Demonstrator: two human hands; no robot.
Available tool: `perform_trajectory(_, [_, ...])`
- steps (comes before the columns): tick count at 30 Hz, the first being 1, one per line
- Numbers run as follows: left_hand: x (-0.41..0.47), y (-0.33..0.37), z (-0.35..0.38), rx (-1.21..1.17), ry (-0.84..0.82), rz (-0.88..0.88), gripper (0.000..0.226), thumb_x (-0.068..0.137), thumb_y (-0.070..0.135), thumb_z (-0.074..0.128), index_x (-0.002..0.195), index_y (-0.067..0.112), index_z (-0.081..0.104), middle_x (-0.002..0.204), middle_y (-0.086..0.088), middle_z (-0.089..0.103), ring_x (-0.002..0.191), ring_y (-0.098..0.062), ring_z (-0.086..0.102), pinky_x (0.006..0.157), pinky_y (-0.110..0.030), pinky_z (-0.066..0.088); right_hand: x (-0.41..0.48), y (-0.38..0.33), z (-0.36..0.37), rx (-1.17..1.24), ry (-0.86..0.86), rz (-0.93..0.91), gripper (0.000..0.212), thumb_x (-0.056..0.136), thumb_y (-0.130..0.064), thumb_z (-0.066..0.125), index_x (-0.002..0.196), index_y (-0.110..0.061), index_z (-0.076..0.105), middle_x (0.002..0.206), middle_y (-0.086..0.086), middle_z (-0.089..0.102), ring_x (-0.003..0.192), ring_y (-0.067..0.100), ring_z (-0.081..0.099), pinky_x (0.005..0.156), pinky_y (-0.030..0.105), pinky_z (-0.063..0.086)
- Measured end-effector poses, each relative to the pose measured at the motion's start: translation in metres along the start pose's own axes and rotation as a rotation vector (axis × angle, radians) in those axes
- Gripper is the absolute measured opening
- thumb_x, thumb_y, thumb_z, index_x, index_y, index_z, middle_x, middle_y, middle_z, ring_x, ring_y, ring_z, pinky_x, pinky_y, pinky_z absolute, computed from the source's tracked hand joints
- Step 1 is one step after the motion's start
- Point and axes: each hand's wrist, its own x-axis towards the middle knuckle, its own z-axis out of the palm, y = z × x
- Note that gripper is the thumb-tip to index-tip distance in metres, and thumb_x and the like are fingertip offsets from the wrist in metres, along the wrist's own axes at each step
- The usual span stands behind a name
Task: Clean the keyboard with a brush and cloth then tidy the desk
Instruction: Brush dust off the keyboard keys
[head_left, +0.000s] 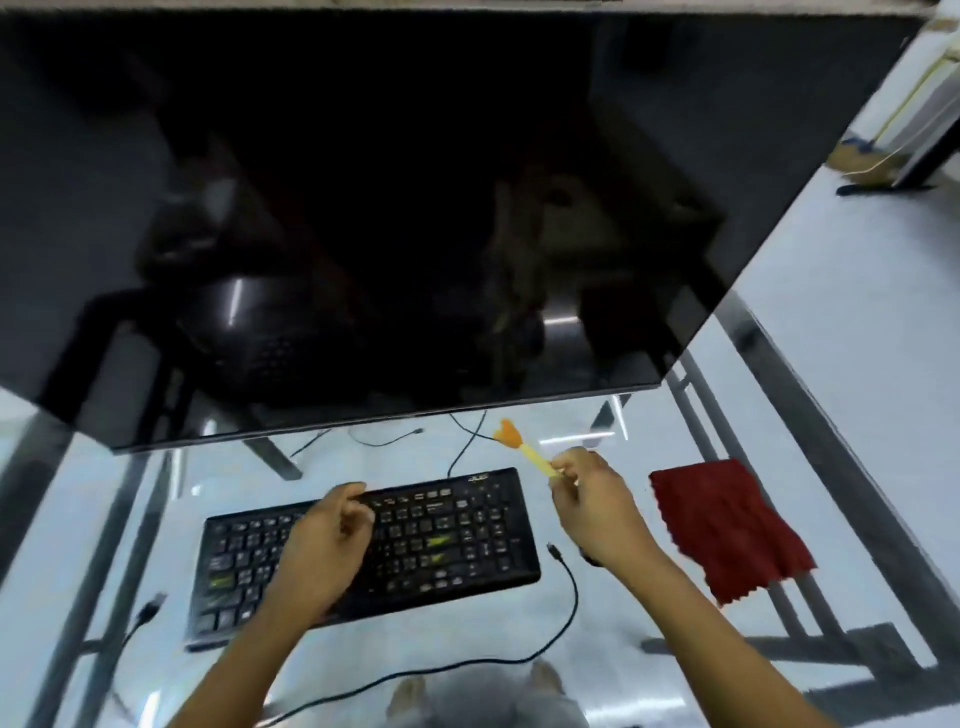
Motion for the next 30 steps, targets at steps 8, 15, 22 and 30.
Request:
perform_trajectory(8, [-0.02,-0.116,-0.072,-0.062,0.31,-0.174,0.033,0.091,0.01,0.06,0.123,0.006,0.058,0.124,-0.012,0.06,0.114,-0.032,0.057,0.095,-0.039,0.045,-0.018,-0.098,0.075,0.462,-0.119,0.099,0.016,0.08,-0.013,0.074,0.091,-0.023,0.069,0.086,-0.006,0.072,0.072,0.005,0.066,0.066,0.017,0.051])
perform_trajectory(15, [-0.02,-0.146,-0.07,-0.19,0.232,-0.18,0.05,0.096,0.037,0.045,0.141,0.015,0.044,0.146,-0.004,0.045,0.135,-0.022,0.041,0.111,-0.035,0.031,-0.032,-0.153,0.134,0.764,-0.117,0.08,0.009,0.098,-0.013,0.051,0.09,-0.009,0.056,0.086,0.009,0.072,0.062,0.014,0.067,0.061,0.027,0.057])
perform_trajectory(22, [-0.025,-0.156,-0.062,-0.374,0.196,-0.18,0.049,0.097,0.044,0.037,0.142,0.025,0.043,0.143,0.009,0.047,0.132,-0.008,0.041,0.109,-0.023,0.028,-0.029,-0.166,0.162,0.373,0.017,-0.242,0.007,0.093,-0.019,0.059,0.093,-0.023,0.054,0.078,-0.007,0.062,0.067,0.007,0.059,0.058,0.015,0.044])
perform_trajectory(30, [-0.03,-0.159,-0.058,-0.451,0.189,-0.163,0.055,0.096,0.045,0.035,0.146,0.026,0.038,0.147,0.015,0.04,0.136,0.002,0.034,0.105,-0.003,0.021,-0.038,-0.171,0.169,0.406,-0.08,-0.272,0.012,0.097,-0.014,0.052,0.097,-0.026,0.051,0.087,-0.009,0.07,0.078,0.003,0.069,0.07,0.027,0.057])
